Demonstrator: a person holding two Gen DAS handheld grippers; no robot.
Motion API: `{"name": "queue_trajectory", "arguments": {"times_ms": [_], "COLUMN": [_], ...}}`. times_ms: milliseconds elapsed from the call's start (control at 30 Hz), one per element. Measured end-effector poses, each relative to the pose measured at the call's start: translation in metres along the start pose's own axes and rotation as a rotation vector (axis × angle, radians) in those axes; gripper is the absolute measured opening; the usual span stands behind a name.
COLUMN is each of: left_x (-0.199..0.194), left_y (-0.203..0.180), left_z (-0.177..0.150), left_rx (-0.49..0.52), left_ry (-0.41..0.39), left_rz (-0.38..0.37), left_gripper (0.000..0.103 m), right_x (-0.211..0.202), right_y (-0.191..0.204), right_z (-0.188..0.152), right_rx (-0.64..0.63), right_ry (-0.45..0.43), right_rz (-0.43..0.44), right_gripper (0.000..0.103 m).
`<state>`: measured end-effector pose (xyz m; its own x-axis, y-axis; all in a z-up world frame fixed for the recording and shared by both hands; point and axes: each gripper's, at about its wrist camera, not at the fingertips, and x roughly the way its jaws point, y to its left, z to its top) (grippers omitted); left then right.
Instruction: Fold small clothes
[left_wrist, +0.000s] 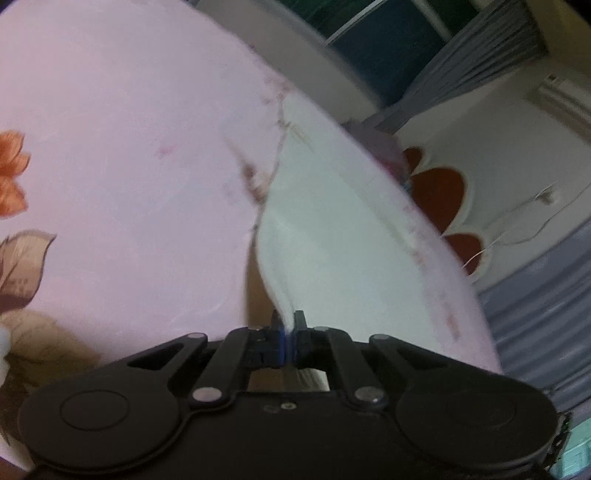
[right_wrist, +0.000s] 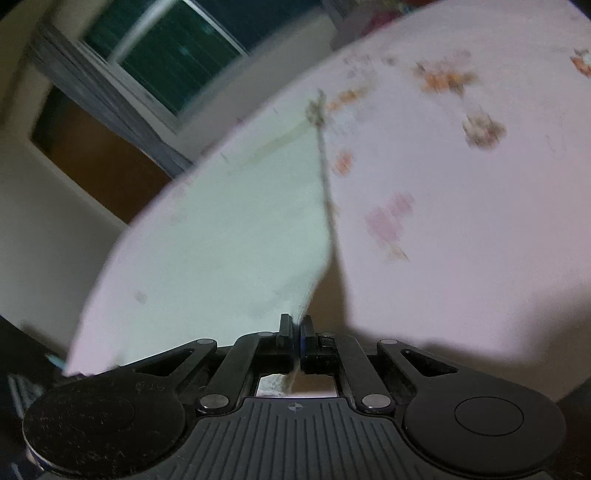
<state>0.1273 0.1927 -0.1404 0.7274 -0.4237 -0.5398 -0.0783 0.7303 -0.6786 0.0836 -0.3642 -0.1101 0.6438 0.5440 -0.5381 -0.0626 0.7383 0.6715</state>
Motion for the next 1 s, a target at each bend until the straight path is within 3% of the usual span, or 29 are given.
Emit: {"name": "queue_trajectory", "arguments": {"times_ms": [200, 400, 567, 767, 1000], "left_x": [-0.010, 0.009, 0.060, 0.149, 0.241], "left_y": [-0.031, -0.071, -0.093, -0.090, -0.054], "left_z": [0.036, 0.102, 0.166, 0.228, 0.267], "left_rx": [0.008, 0.032, 0.038, 0.000, -0.045], "left_ry": [-0.096, -0.170, -0.196, -0.158, -0.032], "left_rz": [-0.077, -0.145, -0.131, -0.086, -0.003], "left_gripper": [0.003, 0.003, 0.003, 0.003, 0.003], "right_x": [-0.010, 0.008, 0.049, 0.134, 0.225], "right_y": [0.033, 0.063, 0.067, 0.049, 0.008], "right_z": [0.048, 0.123, 0.197, 0.275, 0.311], "right_rx": [-0.085, -0.122, -0.056, 0.057, 0.118], "right_ry": [-0.089, -0.179, -0.221, -0.188, -0.095], "right_rz": [0.061, 0.087, 0.079, 0.045, -0.033], "right_gripper": [0.002, 0.002, 0.002, 0.002, 0.002]}}
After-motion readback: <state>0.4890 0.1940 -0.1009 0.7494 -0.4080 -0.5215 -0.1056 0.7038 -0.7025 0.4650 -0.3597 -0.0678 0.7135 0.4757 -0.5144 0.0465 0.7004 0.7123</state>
